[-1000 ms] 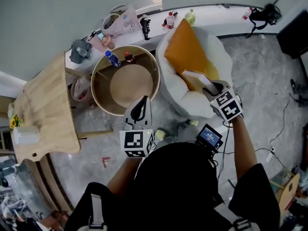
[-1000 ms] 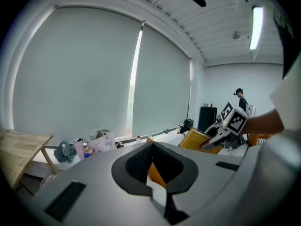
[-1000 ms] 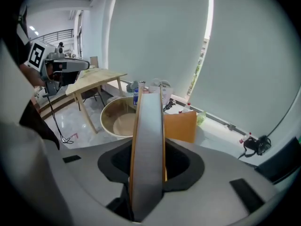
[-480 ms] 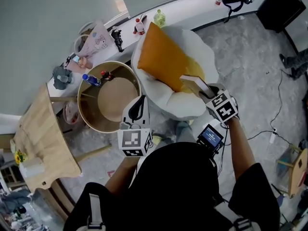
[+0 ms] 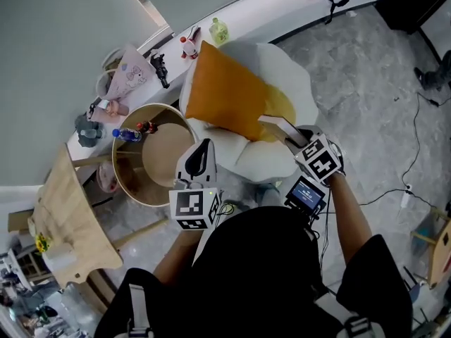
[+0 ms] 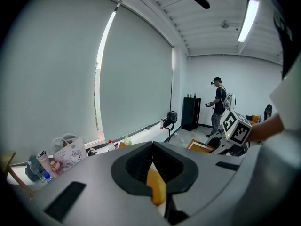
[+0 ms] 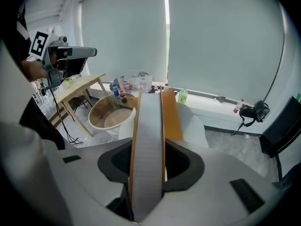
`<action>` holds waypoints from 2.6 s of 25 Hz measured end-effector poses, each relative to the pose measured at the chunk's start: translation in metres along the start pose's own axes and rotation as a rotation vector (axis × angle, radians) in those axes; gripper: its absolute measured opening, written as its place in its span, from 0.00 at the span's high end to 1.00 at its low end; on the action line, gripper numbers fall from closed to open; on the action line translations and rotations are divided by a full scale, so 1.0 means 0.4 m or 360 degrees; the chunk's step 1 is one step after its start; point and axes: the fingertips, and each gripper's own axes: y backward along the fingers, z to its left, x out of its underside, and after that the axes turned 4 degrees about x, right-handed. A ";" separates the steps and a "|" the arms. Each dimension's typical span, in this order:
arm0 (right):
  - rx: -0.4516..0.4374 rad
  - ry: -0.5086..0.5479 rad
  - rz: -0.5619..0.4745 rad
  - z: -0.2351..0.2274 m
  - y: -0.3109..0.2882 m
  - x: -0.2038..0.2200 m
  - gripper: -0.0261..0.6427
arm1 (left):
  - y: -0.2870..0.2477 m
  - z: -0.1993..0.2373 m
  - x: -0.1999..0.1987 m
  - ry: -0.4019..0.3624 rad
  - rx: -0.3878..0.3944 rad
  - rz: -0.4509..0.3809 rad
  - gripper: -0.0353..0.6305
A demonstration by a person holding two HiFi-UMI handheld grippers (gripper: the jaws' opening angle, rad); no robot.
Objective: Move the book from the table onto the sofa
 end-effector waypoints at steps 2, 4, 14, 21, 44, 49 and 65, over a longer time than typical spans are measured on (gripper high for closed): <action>-0.0017 -0.0019 0.0004 -0.029 -0.015 0.012 0.74 | -0.040 -0.017 -0.006 -0.0022 0.0012 0.0036 0.93; -0.0029 -0.0034 0.0006 -0.049 -0.028 0.024 0.74 | -0.072 -0.035 -0.010 -0.0034 0.0023 0.0057 0.93; -0.0033 -0.0104 -0.0013 -0.098 -0.070 0.049 0.74 | -0.188 -0.118 -0.020 -0.0091 0.0147 0.0115 0.93; -0.0009 -0.0189 0.0084 -0.101 -0.126 0.072 0.74 | -0.231 -0.072 0.017 -0.0042 0.0194 0.0164 0.93; 0.0216 -0.0486 0.0376 -0.166 -0.412 0.185 0.74 | -0.417 0.117 0.286 0.0057 0.0376 0.0412 0.93; 0.0206 -0.0494 0.0418 -0.152 -0.469 0.221 0.74 | -0.439 0.129 0.314 0.0063 0.0390 0.0417 0.93; 0.0219 -0.0694 0.0452 -0.125 -0.703 0.347 0.74 | -0.487 0.153 0.506 0.0146 0.0382 0.0507 0.93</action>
